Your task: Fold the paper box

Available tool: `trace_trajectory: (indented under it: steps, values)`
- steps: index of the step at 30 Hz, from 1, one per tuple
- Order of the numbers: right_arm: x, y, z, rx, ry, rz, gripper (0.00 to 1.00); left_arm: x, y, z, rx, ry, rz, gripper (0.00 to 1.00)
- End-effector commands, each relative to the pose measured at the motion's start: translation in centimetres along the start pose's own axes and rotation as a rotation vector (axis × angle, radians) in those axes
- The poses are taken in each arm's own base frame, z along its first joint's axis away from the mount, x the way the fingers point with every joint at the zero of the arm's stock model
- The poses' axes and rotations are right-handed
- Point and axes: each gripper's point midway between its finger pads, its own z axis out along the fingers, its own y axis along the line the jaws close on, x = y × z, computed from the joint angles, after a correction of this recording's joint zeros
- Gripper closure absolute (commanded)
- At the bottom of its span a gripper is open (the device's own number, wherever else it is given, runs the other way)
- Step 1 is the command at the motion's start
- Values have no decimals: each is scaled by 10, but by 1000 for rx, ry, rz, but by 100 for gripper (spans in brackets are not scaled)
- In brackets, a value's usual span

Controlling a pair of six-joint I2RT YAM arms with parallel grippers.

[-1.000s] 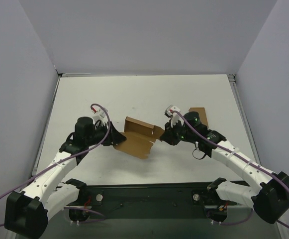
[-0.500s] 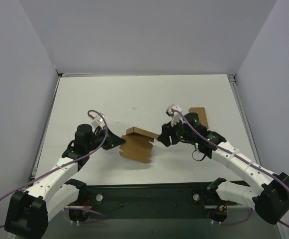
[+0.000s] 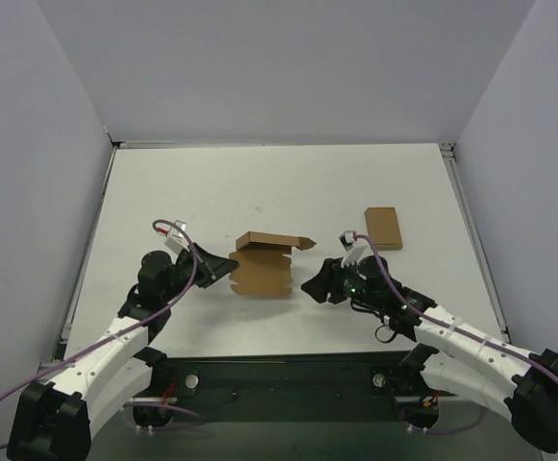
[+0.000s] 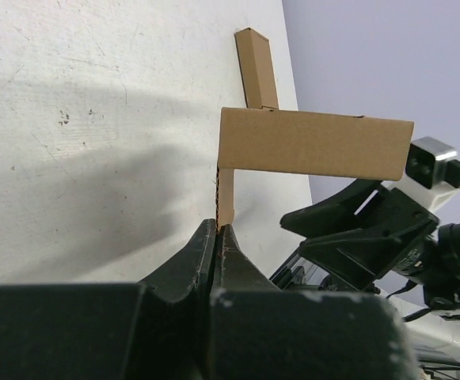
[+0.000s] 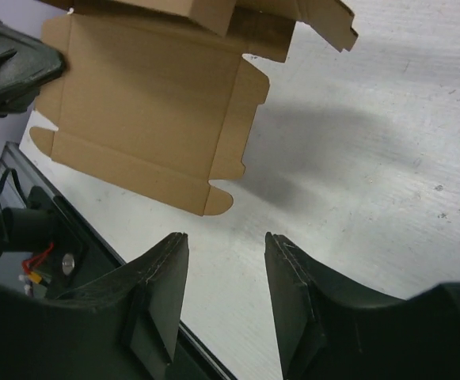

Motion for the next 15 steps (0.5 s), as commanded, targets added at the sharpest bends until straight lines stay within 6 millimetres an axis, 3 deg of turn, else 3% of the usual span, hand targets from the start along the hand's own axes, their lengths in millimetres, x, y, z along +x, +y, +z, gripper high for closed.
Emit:
trace_trajectory:
  steps: [1, 7, 9, 15]
  values:
    - [-42, 21, 17, -71, -178, 169, 59, -20, -26, -1, 91, -78, 11, 100]
    - [-70, 22, 46, -79, -284, 224, 63, -22, -35, -3, 113, -85, 1, 100]
    - [-70, 14, 56, -41, -282, 226, 63, -23, -38, -5, 123, -88, -3, 100]
    - [-90, 5, 60, -2, -361, 216, 63, -22, -41, -8, 132, -91, -13, 100]
